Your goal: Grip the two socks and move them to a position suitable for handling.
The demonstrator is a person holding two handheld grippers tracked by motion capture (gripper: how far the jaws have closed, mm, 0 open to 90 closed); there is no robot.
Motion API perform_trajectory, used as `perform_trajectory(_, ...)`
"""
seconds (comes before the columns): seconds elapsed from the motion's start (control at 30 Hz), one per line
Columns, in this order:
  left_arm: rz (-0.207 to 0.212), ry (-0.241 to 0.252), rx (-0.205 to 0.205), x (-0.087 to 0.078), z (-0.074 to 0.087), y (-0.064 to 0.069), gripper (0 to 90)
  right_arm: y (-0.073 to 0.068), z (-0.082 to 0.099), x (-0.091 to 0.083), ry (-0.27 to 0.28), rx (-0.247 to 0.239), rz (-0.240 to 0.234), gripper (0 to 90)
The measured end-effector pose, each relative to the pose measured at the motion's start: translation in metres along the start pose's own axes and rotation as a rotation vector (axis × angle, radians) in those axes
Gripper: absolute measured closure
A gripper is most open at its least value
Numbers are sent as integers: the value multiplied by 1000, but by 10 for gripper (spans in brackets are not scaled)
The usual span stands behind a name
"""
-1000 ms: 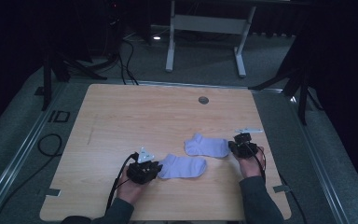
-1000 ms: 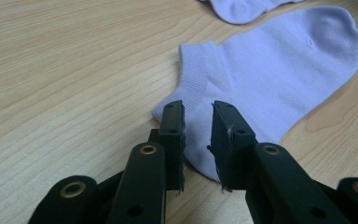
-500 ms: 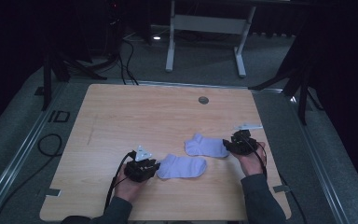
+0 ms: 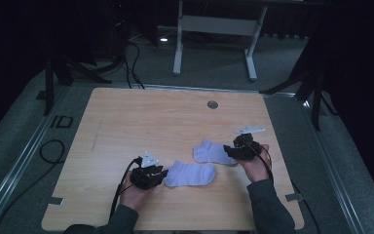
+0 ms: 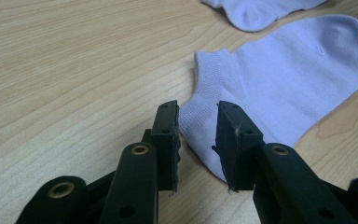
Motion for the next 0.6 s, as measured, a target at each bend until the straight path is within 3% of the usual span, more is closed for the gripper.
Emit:
perform_trajectory(0.2, 0, 2, -6, -1, 0, -1, 684, -17, -10, 9, -6, -93, -49, 496)
perform_trajectory(0.6, -2, 2, -6, -1, 0, -2, 682, -27, -13, 27, -30, -145, -81, 493)
Point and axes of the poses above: each handheld gripper's, and its own axes: x roughly forward along the jaws, z roughly out of its underside, y roughly to its right, the point moved 1 cm from there along x, roughly forward along the jaws
